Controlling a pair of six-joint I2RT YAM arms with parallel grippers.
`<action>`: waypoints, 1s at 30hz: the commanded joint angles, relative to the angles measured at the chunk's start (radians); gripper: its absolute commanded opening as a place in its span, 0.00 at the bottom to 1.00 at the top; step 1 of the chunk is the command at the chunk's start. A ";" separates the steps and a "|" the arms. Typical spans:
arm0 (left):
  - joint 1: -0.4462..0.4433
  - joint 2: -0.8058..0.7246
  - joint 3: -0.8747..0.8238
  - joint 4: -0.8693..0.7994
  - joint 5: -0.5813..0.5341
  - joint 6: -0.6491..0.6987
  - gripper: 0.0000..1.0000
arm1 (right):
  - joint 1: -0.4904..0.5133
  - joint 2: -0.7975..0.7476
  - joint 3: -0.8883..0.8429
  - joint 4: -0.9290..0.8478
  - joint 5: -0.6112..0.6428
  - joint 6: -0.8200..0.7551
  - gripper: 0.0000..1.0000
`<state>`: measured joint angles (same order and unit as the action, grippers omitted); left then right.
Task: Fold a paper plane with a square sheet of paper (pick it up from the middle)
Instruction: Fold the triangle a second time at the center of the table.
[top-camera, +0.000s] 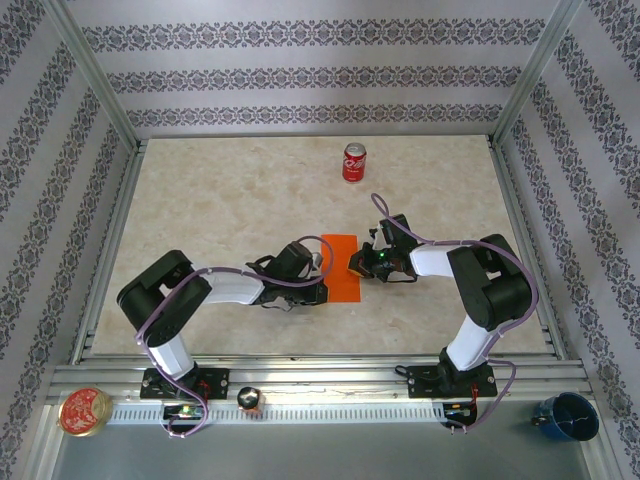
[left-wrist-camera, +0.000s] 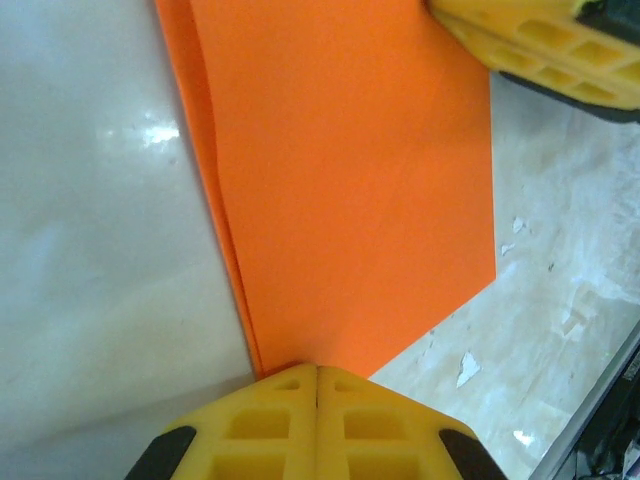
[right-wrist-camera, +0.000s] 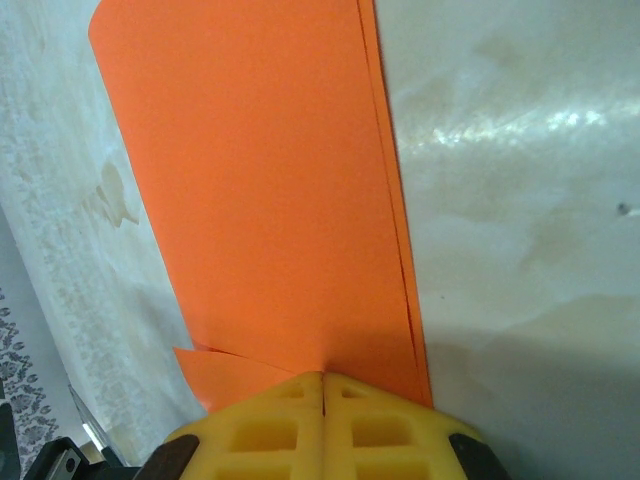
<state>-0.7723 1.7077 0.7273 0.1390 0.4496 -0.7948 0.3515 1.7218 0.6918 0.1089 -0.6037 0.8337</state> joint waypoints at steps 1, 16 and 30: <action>-0.007 -0.032 -0.052 -0.157 0.020 0.039 0.00 | -0.003 0.026 -0.034 -0.098 0.111 -0.013 0.00; 0.021 -0.053 0.114 -0.123 -0.034 0.077 0.03 | -0.001 0.015 -0.032 -0.088 0.093 -0.008 0.00; 0.030 0.142 0.137 -0.134 -0.022 0.098 0.00 | 0.013 -0.081 -0.005 -0.070 0.028 -0.036 0.01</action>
<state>-0.7494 1.8229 0.9054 0.0368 0.4438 -0.7143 0.3515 1.6924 0.6914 0.0772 -0.5900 0.8295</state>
